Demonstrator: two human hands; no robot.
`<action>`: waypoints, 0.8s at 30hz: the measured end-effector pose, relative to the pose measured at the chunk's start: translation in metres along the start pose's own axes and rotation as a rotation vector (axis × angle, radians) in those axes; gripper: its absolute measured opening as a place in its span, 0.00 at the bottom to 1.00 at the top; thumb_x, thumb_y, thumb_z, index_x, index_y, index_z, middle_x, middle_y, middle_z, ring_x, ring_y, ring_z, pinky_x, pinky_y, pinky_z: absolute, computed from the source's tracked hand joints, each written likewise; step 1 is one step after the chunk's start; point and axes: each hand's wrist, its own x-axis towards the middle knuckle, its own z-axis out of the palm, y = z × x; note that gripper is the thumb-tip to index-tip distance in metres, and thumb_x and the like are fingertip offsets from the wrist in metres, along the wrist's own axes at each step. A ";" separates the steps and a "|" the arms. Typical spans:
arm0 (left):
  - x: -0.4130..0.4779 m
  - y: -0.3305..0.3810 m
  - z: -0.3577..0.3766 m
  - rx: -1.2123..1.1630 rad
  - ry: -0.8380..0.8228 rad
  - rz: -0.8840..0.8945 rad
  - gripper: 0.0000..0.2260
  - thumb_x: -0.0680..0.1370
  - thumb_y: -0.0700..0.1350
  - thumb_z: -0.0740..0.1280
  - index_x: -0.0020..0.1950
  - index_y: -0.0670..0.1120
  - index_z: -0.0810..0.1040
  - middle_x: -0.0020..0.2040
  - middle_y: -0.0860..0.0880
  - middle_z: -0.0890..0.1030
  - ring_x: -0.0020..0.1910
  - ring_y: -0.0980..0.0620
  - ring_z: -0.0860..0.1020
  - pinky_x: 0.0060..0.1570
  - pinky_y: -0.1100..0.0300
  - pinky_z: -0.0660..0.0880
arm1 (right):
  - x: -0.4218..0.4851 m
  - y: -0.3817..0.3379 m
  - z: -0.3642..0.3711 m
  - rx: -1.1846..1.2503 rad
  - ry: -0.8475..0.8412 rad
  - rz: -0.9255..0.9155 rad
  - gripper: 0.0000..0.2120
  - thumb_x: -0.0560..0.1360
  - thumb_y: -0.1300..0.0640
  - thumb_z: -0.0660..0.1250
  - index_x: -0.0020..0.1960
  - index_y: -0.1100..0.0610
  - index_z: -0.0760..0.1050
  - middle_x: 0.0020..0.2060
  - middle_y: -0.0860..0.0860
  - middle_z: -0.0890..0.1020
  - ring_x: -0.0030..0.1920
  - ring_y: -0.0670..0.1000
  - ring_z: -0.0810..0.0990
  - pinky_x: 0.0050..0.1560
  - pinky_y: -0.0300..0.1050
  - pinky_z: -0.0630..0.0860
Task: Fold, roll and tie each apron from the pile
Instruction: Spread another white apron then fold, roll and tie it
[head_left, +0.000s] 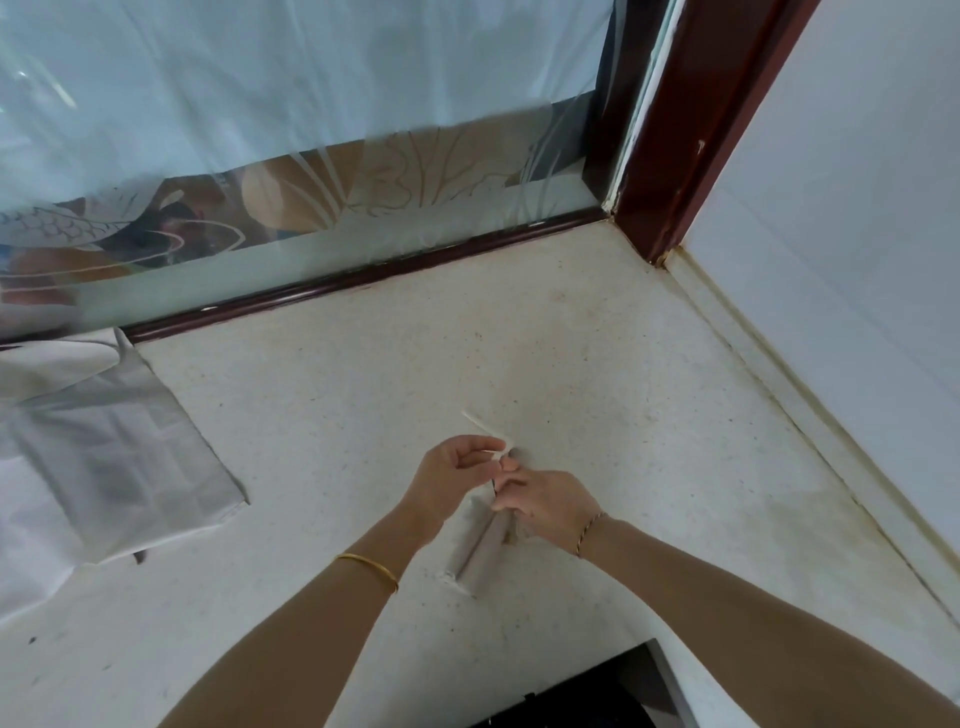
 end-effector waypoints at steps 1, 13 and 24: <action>0.001 -0.002 0.005 -0.004 0.015 0.005 0.10 0.73 0.36 0.71 0.53 0.43 0.81 0.46 0.38 0.82 0.46 0.50 0.80 0.49 0.67 0.76 | -0.001 0.001 0.000 -0.012 -0.039 0.016 0.13 0.61 0.63 0.77 0.43 0.52 0.82 0.47 0.49 0.83 0.36 0.49 0.82 0.30 0.40 0.79; 0.004 -0.021 0.031 0.387 0.038 0.061 0.04 0.76 0.40 0.67 0.48 0.47 0.75 0.43 0.48 0.83 0.41 0.52 0.82 0.43 0.61 0.77 | -0.015 -0.001 -0.017 0.171 -0.061 0.701 0.06 0.77 0.56 0.64 0.50 0.55 0.67 0.44 0.53 0.79 0.42 0.54 0.77 0.44 0.47 0.75; 0.011 -0.016 0.041 0.552 -0.111 -0.045 0.11 0.77 0.46 0.67 0.35 0.46 0.74 0.34 0.52 0.77 0.35 0.56 0.75 0.37 0.65 0.69 | 0.007 -0.012 -0.045 0.670 0.165 0.763 0.08 0.79 0.64 0.56 0.45 0.56 0.72 0.33 0.49 0.75 0.24 0.40 0.71 0.25 0.30 0.65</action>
